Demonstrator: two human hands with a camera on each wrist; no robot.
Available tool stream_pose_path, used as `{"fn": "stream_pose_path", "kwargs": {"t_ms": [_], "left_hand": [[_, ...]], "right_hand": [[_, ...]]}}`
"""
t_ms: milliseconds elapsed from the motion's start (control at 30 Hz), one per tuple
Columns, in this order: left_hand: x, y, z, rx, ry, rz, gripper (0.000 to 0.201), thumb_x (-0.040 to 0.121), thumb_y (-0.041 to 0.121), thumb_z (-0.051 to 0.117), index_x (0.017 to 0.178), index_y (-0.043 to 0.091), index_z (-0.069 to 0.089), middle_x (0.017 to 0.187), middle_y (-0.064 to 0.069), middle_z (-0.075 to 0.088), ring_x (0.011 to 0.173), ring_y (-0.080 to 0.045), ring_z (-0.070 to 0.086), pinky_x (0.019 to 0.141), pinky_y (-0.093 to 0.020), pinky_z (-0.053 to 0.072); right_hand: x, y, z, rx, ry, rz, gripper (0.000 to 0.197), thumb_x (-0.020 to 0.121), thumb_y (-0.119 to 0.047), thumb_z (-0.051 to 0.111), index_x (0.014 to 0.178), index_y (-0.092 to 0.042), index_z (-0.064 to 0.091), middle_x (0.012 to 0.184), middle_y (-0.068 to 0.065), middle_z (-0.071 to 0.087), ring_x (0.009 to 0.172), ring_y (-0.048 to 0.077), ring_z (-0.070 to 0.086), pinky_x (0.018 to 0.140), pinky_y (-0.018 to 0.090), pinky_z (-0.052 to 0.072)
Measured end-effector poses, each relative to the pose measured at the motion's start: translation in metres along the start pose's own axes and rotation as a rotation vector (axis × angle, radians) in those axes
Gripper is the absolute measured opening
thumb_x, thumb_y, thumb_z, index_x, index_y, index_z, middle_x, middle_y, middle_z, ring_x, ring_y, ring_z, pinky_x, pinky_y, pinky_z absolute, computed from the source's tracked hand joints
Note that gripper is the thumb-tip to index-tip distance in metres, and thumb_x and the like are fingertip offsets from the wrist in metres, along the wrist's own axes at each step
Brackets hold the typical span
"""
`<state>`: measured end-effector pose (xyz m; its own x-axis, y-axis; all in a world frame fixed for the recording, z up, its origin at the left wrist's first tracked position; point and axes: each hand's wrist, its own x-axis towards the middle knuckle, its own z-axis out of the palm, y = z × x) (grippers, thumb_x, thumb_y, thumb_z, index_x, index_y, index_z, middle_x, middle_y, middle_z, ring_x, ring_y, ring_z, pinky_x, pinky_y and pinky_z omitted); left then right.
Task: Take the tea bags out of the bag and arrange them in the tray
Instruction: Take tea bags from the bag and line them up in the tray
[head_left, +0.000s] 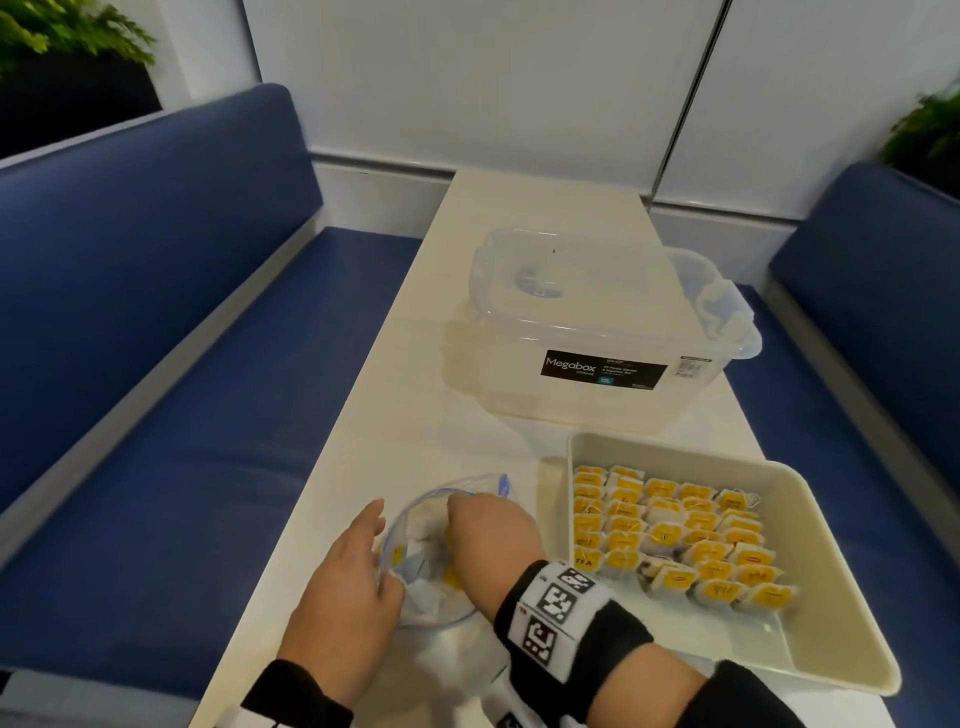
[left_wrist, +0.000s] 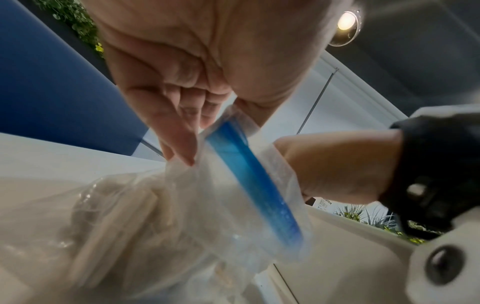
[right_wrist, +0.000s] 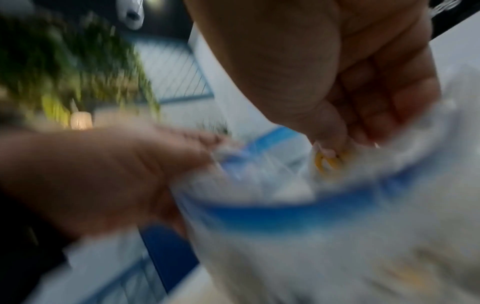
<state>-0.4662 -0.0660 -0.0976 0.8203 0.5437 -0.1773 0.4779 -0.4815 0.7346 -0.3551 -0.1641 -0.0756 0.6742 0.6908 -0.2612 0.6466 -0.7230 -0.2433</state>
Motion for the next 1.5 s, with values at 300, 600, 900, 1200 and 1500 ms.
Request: {"fn": "stream_pose_path", "kwargs": {"t_ms": [300, 600, 900, 1200, 1500], "left_hand": [[-0.003, 0.013, -0.006, -0.168, 0.255, 0.208, 0.039, 0.094, 0.027, 0.048, 0.132, 0.029, 0.04, 0.125, 0.016, 0.045, 0.103, -0.002, 0.046, 0.081, -0.016, 0.04], [-0.006, 0.037, -0.007, -0.976, -0.212, 0.078, 0.049, 0.086, 0.052, 0.047, 0.127, 0.025, 0.05, 0.115, -0.008, 0.067, 0.104, -0.025, 0.066, 0.081, -0.039, 0.056], [-0.002, 0.039, -0.006, -0.893, 0.021, 0.141, 0.039, 0.087, 0.005, 0.058, 0.12, 0.026, 0.055, 0.11, -0.006, 0.067, 0.087, -0.023, 0.07, 0.066, -0.027, 0.057], [0.003, 0.041, 0.0, -0.915, -0.119, 0.013, 0.041, 0.095, -0.002, 0.039, 0.106, 0.028, 0.065, 0.115, -0.008, 0.064, 0.088, -0.024, 0.068, 0.068, -0.03, 0.057], [-0.001, 0.069, 0.01, -1.063, -0.291, 0.02, 0.034, 0.078, 0.034, 0.055, 0.096, 0.008, 0.065, 0.098, -0.014, 0.067, 0.079, -0.017, 0.065, 0.065, -0.03, 0.056]], "right_hand": [[-0.024, 0.027, -0.028, 0.814, 0.146, -0.026, 0.026, 0.09, -0.005, 0.056, 0.077, -0.027, 0.054, 0.069, -0.007, 0.055, 0.065, 0.012, 0.054, 0.066, 0.029, 0.049], [-0.036, 0.01, -0.041, 1.37, 0.089, -0.129, 0.016, 0.092, 0.002, 0.051, 0.085, -0.009, 0.06, 0.066, -0.004, 0.063, 0.058, 0.007, 0.059, 0.059, 0.019, 0.051], [-0.036, 0.017, -0.043, 1.079, 0.315, -0.044, 0.019, 0.089, -0.004, 0.059, 0.079, -0.02, 0.064, 0.068, -0.001, 0.063, 0.056, 0.005, 0.06, 0.058, 0.021, 0.049], [-0.043, 0.022, -0.079, 0.93, 0.182, -0.198, 0.037, 0.094, 0.0, 0.048, 0.079, -0.03, 0.063, 0.061, -0.01, 0.059, 0.053, 0.009, 0.054, 0.053, 0.019, 0.045], [-0.04, 0.043, -0.106, 0.599, 0.128, -0.206, 0.017, 0.089, -0.007, 0.059, 0.101, -0.018, 0.062, 0.07, -0.005, 0.059, 0.052, 0.011, 0.056, 0.054, 0.018, 0.047]]}}
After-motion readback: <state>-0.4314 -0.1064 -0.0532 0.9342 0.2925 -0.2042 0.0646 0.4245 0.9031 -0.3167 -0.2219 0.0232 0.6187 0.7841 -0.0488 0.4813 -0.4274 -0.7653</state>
